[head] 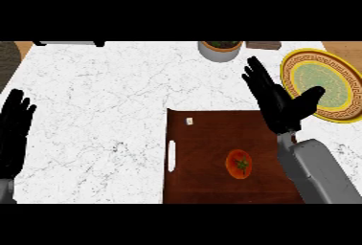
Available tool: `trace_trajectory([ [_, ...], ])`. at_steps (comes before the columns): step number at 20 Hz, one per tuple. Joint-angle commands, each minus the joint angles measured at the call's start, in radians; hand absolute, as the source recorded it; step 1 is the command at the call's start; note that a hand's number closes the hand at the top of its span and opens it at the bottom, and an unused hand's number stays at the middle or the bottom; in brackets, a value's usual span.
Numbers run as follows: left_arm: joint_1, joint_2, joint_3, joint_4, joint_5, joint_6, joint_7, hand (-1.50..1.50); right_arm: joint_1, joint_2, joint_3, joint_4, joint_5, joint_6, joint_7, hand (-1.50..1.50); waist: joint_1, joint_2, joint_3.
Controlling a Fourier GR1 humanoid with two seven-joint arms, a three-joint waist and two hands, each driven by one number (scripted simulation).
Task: Pick the tomato from the tray and place it in the plate
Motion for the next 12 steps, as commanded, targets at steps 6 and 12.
trace_trajectory([
  [6, -0.007, -0.067, -0.132, 0.141, -0.086, -0.163, -0.190, 0.00, 0.018, 0.173, 0.246, -0.157, 0.109, 0.045, -0.081, 1.50, -0.018, 0.000, 0.022],
  [12, 0.014, -0.095, -0.145, 0.170, -0.072, -0.184, -0.201, 0.00, 0.305, 0.195, 0.294, -0.149, 0.437, -0.325, -0.496, -1.50, -0.038, -0.001, 0.025],
])
